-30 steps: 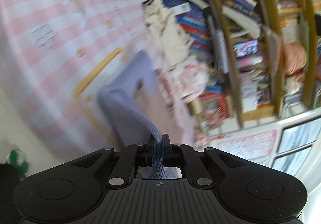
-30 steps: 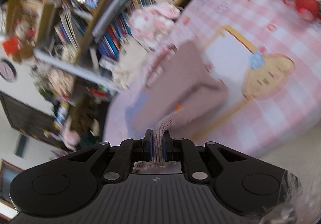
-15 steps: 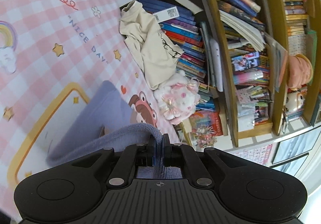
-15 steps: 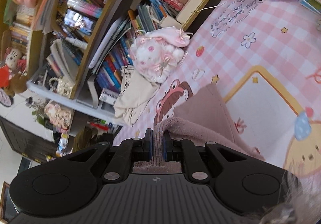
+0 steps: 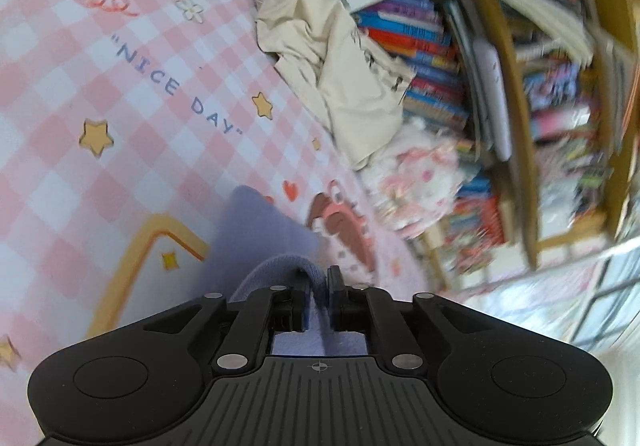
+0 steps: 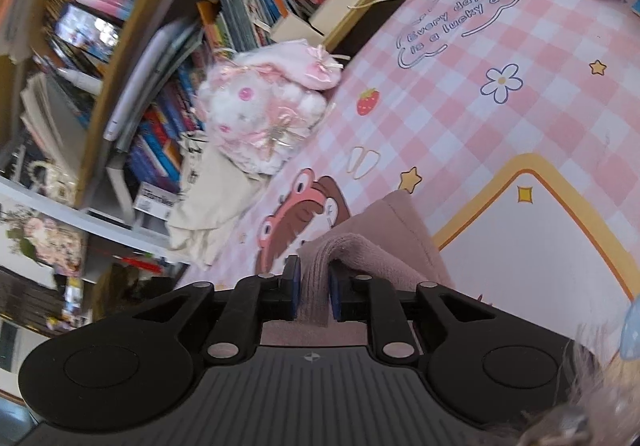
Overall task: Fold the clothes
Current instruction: 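Flip the held hem over onto the collar with both grippers, then open both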
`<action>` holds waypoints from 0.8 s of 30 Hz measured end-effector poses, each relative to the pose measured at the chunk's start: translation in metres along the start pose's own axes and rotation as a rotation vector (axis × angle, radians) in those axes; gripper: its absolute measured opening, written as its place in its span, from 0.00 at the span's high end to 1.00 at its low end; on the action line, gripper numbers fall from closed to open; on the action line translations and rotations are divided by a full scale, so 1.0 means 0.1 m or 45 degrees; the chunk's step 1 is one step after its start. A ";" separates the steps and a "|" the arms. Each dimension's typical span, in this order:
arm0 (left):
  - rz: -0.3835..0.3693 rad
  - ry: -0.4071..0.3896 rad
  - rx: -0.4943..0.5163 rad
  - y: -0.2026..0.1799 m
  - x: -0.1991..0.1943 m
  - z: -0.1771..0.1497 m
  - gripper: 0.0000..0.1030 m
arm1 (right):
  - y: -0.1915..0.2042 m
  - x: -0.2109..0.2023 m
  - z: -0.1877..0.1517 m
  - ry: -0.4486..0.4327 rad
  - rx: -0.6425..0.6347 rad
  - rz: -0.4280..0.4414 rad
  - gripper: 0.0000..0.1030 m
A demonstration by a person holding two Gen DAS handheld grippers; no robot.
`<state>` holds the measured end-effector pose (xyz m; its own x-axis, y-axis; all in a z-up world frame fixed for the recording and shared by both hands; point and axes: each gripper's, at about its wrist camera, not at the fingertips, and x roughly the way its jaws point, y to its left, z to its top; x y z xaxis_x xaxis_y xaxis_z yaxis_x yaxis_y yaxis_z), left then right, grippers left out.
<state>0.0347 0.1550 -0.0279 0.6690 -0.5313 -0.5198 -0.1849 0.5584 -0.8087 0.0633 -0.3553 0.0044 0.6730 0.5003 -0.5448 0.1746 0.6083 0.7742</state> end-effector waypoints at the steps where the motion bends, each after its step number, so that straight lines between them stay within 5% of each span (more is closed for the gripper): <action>1: 0.019 0.011 0.033 -0.01 0.02 0.02 0.86 | 0.02 0.04 0.01 0.007 -0.014 -0.019 0.84; 5: 0.003 -0.095 0.118 -0.05 -0.11 0.13 0.73 | 0.14 0.12 0.03 0.003 -0.097 -0.057 0.78; 10: -0.003 -0.202 0.188 -0.02 -0.29 0.23 0.73 | 0.27 0.09 0.09 -0.087 -0.176 -0.106 0.51; 15: 0.082 -0.137 0.313 -0.04 -0.24 0.13 0.73 | 0.39 0.03 0.10 -0.139 -0.319 -0.189 0.48; 24: 0.345 -0.038 0.787 -0.38 0.17 -0.17 0.72 | 0.44 0.43 -0.23 -0.034 -0.821 -0.561 0.51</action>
<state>0.0412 0.1140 -0.0101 0.6782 -0.3081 -0.6671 0.0907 0.9360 -0.3401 0.0832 -0.2928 0.0071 0.6570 0.1194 -0.7444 -0.0171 0.9895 0.1436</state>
